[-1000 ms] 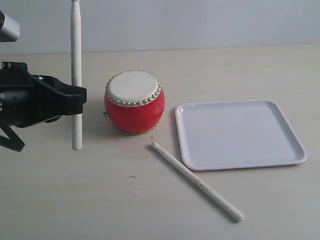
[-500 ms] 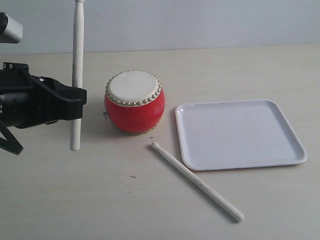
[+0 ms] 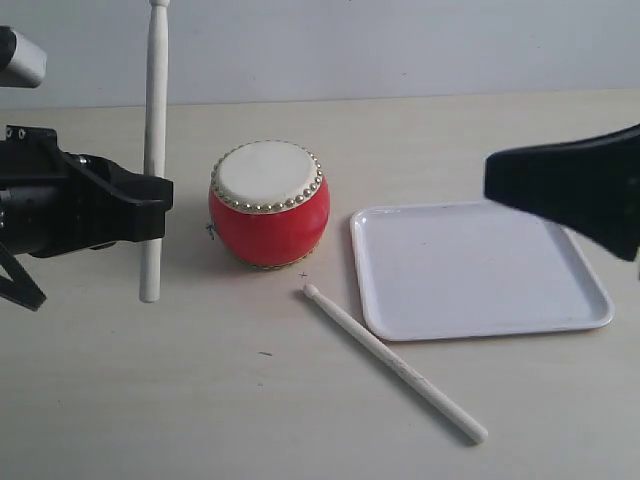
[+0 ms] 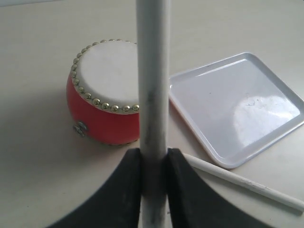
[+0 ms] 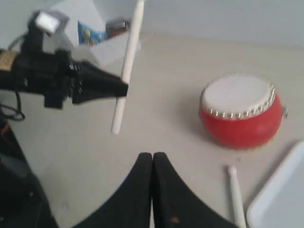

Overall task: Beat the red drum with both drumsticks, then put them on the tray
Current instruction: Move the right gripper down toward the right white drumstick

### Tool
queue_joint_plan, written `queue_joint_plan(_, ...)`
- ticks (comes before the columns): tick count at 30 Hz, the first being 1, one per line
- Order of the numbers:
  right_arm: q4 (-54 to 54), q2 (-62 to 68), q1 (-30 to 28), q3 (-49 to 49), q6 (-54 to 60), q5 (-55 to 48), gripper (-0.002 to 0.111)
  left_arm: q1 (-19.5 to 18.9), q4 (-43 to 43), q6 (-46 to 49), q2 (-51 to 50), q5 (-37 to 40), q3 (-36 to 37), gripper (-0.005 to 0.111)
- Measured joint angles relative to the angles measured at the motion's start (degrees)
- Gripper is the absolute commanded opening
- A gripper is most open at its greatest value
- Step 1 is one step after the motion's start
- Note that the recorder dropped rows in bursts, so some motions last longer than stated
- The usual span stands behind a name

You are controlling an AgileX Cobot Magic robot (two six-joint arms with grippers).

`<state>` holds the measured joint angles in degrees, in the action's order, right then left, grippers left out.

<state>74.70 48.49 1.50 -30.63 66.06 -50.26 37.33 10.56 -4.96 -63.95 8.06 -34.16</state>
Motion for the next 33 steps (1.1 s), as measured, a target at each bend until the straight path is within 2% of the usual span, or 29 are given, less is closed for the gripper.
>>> queue_joint_plan(3, 0.41, 9.92, 0.0, -0.57, -0.23, -1.46, 0.0, 0.0, 0.0, 0.0, 0.0, 0.0, 0.0, 0.0)
queue_joint_plan(7, 1.87, 21.35, 0.0, -0.62, 5.45, -4.06, 0.0, 0.0, 0.0, 0.0, 0.0, 0.0, 0.0, 0.0)
queue_joint_plan(11, 1.14, 28.28, 0.0, -0.62, 11.55, -10.4, 0.0, 0.0, 0.0, 0.0, 0.0, 0.0, 0.0, 0.0)
queue_joint_plan(15, 0.07, 33.03, 0.83, -0.7, 13.88, -11.98, 0.0, 0.0, 0.0, 0.0, 0.0, 0.0, 0.0, 0.0)
queue_joint_plan(17, -0.78, 34.76, 3.2, -0.86, 13.77, -10.73, 0.0, 0.0, 0.0, 0.0, 0.0, 0.0, 0.0, 0.0)
queue_joint_plan(21, -2.24, 36.18, 12.8, -1.05, 11.41, -1.34, 0.0, 0.0, 0.0, 0.0, 0.0, 0.0, 0.0, 0.0)
queue_joint_plan(23, -4.07, 36.27, 17.34, -2.14, 8.17, 4.12, 0.0, 0.0, 0.0, 0.0, 0.0, 0.0, 0.0, 0.0)
queue_joint_plan(26, -11.18, 36.3, 22.56, -5.49, -2.98, 9.98, 0.0, 0.0, 0.0, 0.0, 0.0, 0.0, 0.0, 0.0)
queue_joint_plan(30, -31.02, 36.39, 26.62, -10.97, -27.17, 13.67, 0.0, 0.0, 0.0, 0.0, 0.0, 0.0, 0.0, 0.0)
queue_joint_plan(33, -50.53, 36.39, 28.56, -14.01, -47.4, 13.46, 0.001, 0.0, 0.0, 0.0, 0.0, 0.0, 0.0, 0.0)
